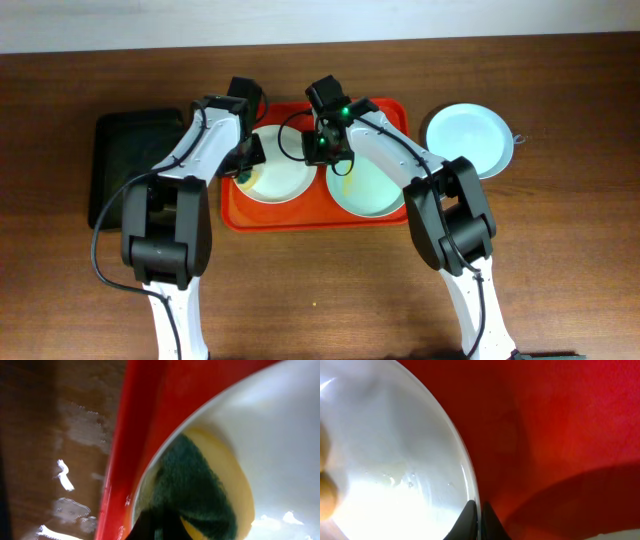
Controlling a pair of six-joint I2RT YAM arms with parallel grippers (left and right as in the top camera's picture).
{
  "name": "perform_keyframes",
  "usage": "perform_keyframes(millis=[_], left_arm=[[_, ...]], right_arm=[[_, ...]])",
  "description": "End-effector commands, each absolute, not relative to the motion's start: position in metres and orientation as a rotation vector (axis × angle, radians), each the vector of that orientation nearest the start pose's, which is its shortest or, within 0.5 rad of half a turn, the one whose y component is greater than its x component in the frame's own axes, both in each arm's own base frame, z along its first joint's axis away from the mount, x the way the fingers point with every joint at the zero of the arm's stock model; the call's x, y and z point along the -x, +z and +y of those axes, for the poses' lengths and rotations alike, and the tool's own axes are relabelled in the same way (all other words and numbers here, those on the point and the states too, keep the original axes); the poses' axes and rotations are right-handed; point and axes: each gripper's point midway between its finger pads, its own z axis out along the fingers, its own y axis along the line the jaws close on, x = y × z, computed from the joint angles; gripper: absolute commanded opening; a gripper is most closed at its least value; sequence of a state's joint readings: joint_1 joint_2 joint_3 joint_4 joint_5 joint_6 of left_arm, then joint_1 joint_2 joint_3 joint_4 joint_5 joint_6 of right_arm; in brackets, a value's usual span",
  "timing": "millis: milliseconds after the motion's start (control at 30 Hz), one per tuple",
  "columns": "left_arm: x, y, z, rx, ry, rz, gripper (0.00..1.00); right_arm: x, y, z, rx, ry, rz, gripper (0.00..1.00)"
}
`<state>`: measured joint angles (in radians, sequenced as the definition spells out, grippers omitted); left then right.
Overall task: Clean dirty plates on tray and stack at the side
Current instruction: 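Scrub the white plate with the sponge in the left gripper, then lift the white plate with the right gripper and stack it on the blue plate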
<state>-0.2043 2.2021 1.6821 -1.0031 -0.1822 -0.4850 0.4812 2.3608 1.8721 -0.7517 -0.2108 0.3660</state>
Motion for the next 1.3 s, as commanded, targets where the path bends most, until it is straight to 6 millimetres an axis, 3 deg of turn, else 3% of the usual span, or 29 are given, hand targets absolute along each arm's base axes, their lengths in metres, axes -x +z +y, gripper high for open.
perform_keyframes(millis=[0, 100, 167, 267, 333, 433, 533, 600, 700, 800, 967, 1000, 1033, 1067, 1133, 1167, 1200, 1267], left_arm=[[-0.431, 0.035, -0.005, 0.476, 0.615, 2.869, 0.0], [-0.442, 0.072, -0.02, 0.548, 0.389, 2.821, 0.0], [-0.446, 0.098, -0.023, 0.596, 0.218, 2.791, 0.0], [-0.436, 0.133, 0.01, 0.731, 0.099, 2.746, 0.0], [-0.425, 0.133, 0.041, 0.838, 0.127, 2.747, 0.0], [-0.42, 0.129, 0.067, 0.925, 0.145, 2.735, 0.0], [-0.419, 0.129, 0.076, 0.953, 0.149, 2.726, 0.0], [-0.421, 0.128, 0.072, 0.96, 0.084, 2.73, 0.0], [-0.42, 0.128, 0.076, 0.977, 0.077, 2.727, 0.0], [-0.419, 0.128, 0.076, 0.977, 0.078, 2.729, 0.0], [-0.419, 0.128, 0.076, 0.977, 0.078, 2.729, 0.0], [-0.419, 0.128, 0.076, 0.977, 0.078, 2.729, 0.0], [-0.419, 0.128, 0.076, 0.977, 0.078, 2.73, 0.0], [-0.419, 0.128, 0.076, 0.977, 0.079, 2.731, 0.0], [-0.419, 0.127, 0.076, 0.978, 0.079, 2.732, 0.0], [-0.418, 0.125, 0.076, 0.979, 0.08, 2.737, 0.0], [-0.417, 0.124, 0.076, 0.98, 0.081, 2.74, 0.0], [-0.418, 0.123, 0.076, 0.98, 0.081, 2.738, 0.0]], right_arm=[[-0.452, -0.013, 0.255, 0.193, 0.34, 2.922, 0.04], [-0.455, -0.005, 0.256, 0.24, 0.337, 2.896, 0.04], [-0.465, 0.018, 0.261, 0.321, 0.349, 2.833, 0.04], [-0.483, 0.073, 0.266, 0.44, 0.281, 2.68, 0.04], [-0.49, 0.102, 0.255, 0.467, 0.061, 2.601, 0.04], [-0.492, 0.149, 0.248, 0.543, -0.332, 2.417, 0.04], [-0.481, 0.204, 0.249, 0.586, -0.82, 2.144, 0.04], [-0.461, 0.246, 0.257, 0.598, -1.141, 1.929, 0.04], [-0.439, 0.279, 0.274, 0.635, -1.359, 1.772, 0.04], [-0.426, 0.294, 0.281, 0.801, -1.582, 1.686, 0.04], [-0.425, 0.295, 0.282, 0.816, -1.6, 1.68, 0.04], [-0.427, 0.291, 0.284, 0.816, -1.557, 1.691, 0.04], [-0.433, 0.281, 0.289, 0.745, -1.4, 1.739, 0.04], [-0.44, 0.266, 0.292, 0.712, -1.245, 1.803, 0.04], [-0.455, 0.181, 0.312, 0.928, -0.7, 2.114, 0.04], [-0.468, 0.187, 0.277, 0.795, -0.811, 2.136, 0.04], [-0.473, 0.228, 0.244, 0.49, -0.942, 2.056, 0.04], [-0.466, 0.292, 0.213, 0.297, -0.955, 1.968, 0.04]])
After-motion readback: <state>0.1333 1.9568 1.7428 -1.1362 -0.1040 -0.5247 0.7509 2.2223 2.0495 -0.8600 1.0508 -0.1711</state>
